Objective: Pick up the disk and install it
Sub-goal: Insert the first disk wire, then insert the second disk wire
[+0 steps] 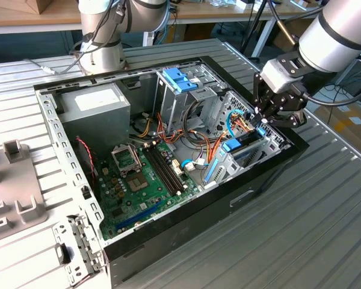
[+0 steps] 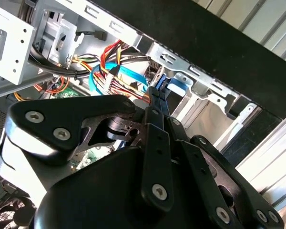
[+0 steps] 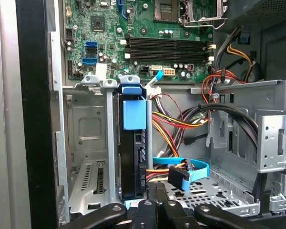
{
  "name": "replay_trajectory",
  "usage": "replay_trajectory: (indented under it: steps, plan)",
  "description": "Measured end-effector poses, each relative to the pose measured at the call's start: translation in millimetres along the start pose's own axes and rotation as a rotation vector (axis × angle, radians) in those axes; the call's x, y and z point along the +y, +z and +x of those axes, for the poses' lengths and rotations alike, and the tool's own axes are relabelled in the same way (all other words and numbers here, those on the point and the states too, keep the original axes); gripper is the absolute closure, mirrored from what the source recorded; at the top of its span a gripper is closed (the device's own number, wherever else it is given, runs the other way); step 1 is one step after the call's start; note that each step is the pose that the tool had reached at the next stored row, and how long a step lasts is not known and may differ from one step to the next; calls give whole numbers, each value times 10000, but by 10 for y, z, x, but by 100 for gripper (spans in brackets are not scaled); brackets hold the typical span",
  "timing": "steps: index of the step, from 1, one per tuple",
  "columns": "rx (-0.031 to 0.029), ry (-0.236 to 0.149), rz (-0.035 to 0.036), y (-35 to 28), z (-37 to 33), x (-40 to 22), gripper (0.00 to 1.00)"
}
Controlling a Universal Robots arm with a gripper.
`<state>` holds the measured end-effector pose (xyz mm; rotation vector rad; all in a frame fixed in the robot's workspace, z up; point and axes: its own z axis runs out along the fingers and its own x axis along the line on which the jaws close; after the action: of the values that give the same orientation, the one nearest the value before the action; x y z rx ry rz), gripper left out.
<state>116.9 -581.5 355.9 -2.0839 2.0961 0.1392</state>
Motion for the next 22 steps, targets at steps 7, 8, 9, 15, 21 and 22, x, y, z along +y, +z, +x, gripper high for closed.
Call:
replay_trajectory:
  steps: [7, 8, 9, 15, 21, 22]
  plan:
    - [0, 1, 0, 1, 1, -10, 89]
    - [-1, 0, 0, 1, 1, -11, 89]
    - [0, 0, 0, 1, 1, -11, 89]
    - [0, 0, 0, 1, 1, -12, 89]
    - [0, 0, 0, 1, 1, -13, 83]
    - [0, 0, 0, 1, 1, -13, 83]
